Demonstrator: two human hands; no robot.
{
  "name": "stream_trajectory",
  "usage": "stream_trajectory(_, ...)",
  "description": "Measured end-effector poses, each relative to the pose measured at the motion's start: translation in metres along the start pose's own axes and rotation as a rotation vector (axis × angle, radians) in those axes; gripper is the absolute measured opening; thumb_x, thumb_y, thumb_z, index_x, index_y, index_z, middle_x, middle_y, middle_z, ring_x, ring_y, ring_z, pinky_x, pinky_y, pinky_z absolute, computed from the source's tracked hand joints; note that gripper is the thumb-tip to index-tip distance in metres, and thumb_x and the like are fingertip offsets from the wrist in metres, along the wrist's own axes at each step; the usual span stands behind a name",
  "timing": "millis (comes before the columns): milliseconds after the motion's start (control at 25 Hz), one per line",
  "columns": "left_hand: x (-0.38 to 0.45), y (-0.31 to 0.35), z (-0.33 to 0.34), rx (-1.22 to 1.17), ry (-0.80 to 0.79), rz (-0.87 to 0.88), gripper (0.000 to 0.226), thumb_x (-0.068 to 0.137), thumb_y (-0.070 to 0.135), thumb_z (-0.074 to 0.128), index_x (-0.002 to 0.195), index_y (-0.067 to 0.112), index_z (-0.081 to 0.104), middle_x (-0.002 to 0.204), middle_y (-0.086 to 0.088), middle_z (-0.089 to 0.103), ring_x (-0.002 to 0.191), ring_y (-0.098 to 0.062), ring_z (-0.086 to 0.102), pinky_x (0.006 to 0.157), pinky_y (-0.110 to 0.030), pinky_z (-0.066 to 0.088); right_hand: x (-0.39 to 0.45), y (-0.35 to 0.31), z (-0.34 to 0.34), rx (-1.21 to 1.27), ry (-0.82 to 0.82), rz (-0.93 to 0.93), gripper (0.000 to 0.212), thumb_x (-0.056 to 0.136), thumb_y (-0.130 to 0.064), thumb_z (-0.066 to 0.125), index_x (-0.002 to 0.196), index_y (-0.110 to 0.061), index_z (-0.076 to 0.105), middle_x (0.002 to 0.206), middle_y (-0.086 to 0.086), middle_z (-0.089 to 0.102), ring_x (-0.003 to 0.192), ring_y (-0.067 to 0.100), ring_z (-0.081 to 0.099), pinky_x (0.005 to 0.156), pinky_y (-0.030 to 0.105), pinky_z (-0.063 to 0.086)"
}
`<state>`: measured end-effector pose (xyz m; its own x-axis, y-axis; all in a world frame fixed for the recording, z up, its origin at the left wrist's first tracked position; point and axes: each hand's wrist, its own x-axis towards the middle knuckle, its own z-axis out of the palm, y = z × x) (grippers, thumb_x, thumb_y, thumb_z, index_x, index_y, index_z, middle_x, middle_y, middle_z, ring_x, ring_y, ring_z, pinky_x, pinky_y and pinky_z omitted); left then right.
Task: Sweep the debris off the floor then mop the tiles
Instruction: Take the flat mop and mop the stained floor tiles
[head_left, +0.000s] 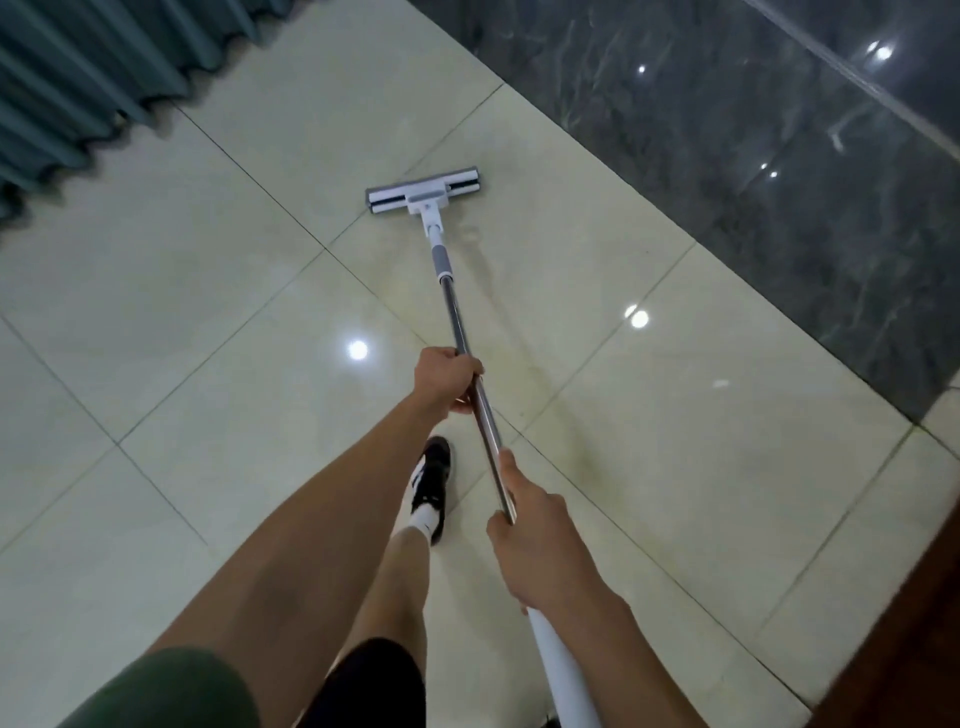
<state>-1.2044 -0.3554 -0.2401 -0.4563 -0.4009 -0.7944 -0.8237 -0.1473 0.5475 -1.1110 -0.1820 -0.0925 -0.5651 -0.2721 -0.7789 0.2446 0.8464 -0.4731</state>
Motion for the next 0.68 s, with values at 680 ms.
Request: stream_trajectory(680,0.079,0.063,-0.092,0.048,-0.051,-0.065,0.013,0.086,0.005,0.072,0.094,-0.003,0.066,0.078,-0.014,0.065,0.061,-0.027,0.066,0.047,-0.033,0.056,0.077,-0.107,0.015,-0.056,0.026,-0.041,0.070,0.099,-0.022,0.046,0.155,-0.042,0.008,0.096,0.005,0.059,0.078,0.022,0.061,0.072,0.033,0.054)
